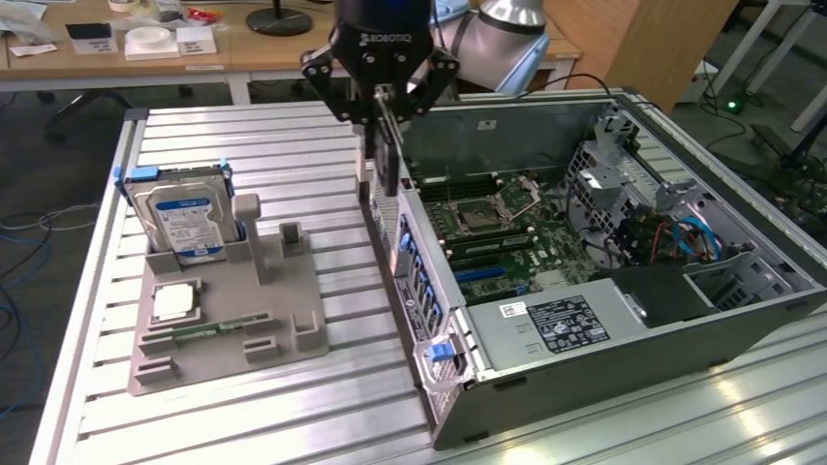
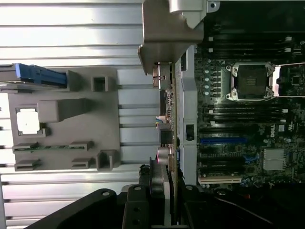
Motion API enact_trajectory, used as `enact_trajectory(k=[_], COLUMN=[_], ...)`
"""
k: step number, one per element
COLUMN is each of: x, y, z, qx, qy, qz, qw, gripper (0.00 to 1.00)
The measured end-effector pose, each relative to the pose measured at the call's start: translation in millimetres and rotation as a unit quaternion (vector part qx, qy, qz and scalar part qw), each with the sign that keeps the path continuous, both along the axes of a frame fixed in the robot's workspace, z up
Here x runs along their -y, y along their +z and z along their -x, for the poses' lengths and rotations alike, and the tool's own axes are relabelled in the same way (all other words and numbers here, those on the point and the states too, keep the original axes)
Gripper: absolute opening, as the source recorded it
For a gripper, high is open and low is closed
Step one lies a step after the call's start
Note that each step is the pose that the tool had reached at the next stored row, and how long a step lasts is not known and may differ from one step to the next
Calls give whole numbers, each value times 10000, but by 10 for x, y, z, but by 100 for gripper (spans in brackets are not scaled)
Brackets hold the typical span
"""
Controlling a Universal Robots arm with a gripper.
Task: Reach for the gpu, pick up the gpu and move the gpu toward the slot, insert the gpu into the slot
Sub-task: 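Pick up the gpu and move the gpu toward the slot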
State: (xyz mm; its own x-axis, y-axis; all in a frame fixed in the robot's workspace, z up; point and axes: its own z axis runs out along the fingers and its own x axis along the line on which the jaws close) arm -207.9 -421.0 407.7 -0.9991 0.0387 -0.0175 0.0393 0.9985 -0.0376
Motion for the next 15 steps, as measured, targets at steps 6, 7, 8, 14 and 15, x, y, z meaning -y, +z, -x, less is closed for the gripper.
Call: enact_trajectory(k=[6,7,8,14,15], x=[0,0,0,0,0], y=[-6,-7,-9,-14,-15], z=[-274,-319,-364,-682,-726], qx=[0,0,0,0,0], qy=[0,0,0,0,0], qz=[0,0,0,0,0], qw=[10000,10000,10000,10000,10000], gripper=[28,28,28,28,28])
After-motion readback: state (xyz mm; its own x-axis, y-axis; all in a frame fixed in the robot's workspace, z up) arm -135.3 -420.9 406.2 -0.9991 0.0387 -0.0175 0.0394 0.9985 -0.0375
